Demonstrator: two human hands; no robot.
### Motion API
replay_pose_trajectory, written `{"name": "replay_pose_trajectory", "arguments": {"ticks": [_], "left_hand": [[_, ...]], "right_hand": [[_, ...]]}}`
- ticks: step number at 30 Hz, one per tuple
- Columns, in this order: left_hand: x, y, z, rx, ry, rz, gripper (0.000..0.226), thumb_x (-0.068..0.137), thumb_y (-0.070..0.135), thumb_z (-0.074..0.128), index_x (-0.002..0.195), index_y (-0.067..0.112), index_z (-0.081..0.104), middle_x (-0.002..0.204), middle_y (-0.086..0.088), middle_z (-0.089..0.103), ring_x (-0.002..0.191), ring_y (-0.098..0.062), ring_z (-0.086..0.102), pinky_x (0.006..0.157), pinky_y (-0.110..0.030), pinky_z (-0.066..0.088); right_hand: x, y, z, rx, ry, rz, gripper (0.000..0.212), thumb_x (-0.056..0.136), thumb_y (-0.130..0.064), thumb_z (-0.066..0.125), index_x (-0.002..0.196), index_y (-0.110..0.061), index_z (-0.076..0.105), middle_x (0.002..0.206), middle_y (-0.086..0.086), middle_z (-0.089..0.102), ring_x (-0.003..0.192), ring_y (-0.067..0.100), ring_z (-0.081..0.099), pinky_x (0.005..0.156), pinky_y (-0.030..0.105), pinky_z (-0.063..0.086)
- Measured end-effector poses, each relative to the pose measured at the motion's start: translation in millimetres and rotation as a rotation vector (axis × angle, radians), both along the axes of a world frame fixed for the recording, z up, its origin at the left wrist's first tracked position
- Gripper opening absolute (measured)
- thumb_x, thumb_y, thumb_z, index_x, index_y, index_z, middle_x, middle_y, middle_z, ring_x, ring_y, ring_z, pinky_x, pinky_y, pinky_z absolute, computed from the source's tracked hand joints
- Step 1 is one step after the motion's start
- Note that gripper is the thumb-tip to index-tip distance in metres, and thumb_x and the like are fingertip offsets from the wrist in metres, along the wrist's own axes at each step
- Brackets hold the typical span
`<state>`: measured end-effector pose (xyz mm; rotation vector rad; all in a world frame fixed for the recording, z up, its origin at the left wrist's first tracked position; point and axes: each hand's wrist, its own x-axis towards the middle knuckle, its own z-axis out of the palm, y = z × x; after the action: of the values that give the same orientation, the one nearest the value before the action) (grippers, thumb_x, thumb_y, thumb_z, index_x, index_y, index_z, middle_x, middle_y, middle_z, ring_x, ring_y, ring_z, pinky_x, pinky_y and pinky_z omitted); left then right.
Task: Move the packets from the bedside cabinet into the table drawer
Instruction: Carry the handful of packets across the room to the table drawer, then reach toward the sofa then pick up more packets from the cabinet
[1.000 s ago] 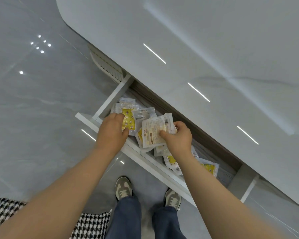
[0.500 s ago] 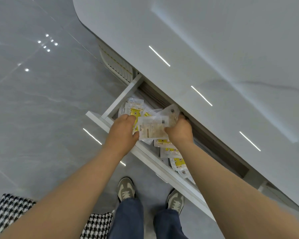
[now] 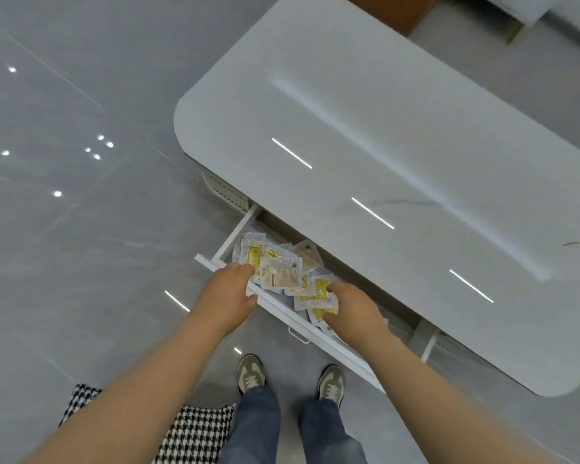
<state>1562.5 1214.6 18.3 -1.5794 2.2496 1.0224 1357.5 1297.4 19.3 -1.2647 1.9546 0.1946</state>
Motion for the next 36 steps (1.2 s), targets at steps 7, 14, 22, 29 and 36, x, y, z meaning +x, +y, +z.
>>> {"name": "replay_pose_trajectory", "arguments": {"ticks": [7,14,22,29,36], "left_hand": [[-23.4,28.1,131.0,-0.044,0.023,-0.117,0.038,0.087,0.027,0.058,0.123,0.015,0.053,0.121,-0.002,0.057,0.109,-0.021,0.054,0.085,-0.031,0.045],[-78.9,75.0,237.1,-0.058,0.177,-0.257,0.045,0.085,0.028,0.061,0.128,0.019,0.051,0.123,0.001,0.056,0.109,-0.014,0.055,0.090,-0.024,0.045],[-164.3,155.7,322.0,-0.185,0.284,-0.486,0.047,0.089,0.035,0.060,0.132,0.026,0.046,0.127,0.009,0.054,0.112,-0.008,0.053,0.093,-0.021,0.044],[-262.3,274.0,379.3,-0.261,0.424,-0.680,0.042,0.089,0.038,0.058,0.130,0.030,0.048,0.124,0.013,0.056,0.110,-0.004,0.053,0.093,-0.020,0.044],[-356.2,381.1,411.5,-0.232,0.574,-0.750,0.037,0.087,0.038,0.061,0.122,0.034,0.052,0.112,0.022,0.055,0.101,0.003,0.054,0.086,-0.014,0.043]], "right_hand": [[-8.6,50.1,145.5,-0.095,-0.011,-0.100,0.046,0.087,-0.022,0.060,0.133,-0.022,0.050,0.129,0.002,0.059,0.115,0.021,0.056,0.092,0.033,0.048],[-41.6,115.8,263.8,-0.248,0.037,-0.213,0.047,0.088,-0.024,0.060,0.134,-0.024,0.050,0.131,-0.002,0.056,0.117,0.016,0.053,0.092,0.024,0.041],[-113.6,224.9,344.2,-0.420,0.163,-0.360,0.047,0.091,-0.028,0.058,0.137,-0.028,0.046,0.139,-0.009,0.050,0.126,0.011,0.046,0.102,0.023,0.036],[-178.3,367.8,392.1,-0.483,0.194,-0.537,0.043,0.086,-0.033,0.060,0.128,-0.036,0.052,0.125,-0.016,0.057,0.116,0.006,0.051,0.096,0.027,0.044],[-251.1,494.2,434.7,-0.616,0.294,-0.684,0.041,0.087,-0.030,0.062,0.127,-0.032,0.055,0.125,-0.017,0.056,0.116,0.001,0.050,0.089,0.016,0.038]]}}
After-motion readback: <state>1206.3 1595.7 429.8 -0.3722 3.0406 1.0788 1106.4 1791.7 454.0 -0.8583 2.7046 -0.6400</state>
